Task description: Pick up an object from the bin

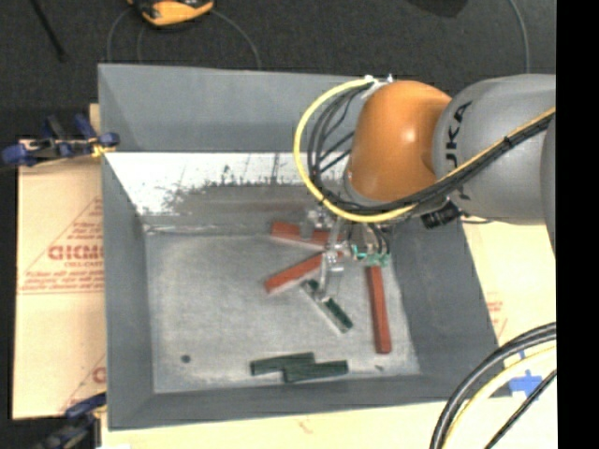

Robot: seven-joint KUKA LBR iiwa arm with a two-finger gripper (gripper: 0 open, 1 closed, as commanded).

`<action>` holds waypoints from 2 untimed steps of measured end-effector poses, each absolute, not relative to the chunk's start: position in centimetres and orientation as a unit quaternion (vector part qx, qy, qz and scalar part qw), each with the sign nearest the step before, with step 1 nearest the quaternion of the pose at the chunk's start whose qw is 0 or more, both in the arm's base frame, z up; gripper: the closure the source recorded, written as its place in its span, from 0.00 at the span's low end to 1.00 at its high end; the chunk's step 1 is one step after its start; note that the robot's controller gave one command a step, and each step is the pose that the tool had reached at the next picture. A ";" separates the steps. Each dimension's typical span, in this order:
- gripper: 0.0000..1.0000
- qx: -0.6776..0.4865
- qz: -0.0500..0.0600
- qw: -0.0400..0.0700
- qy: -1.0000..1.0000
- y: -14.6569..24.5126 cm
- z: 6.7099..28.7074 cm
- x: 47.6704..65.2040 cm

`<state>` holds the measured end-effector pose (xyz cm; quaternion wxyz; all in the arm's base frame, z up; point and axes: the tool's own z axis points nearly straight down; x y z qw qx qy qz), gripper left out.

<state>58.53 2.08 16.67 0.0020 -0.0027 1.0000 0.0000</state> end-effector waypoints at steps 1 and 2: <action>0.00 -0.038 -0.001 0.005 0.999 0.2 12.6 60.8; 1.00 -0.114 -0.001 0.007 0.993 -2.2 7.9 63.0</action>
Offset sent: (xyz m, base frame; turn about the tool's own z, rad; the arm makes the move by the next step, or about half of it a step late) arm 0.0391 -0.0418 -0.0967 -0.2270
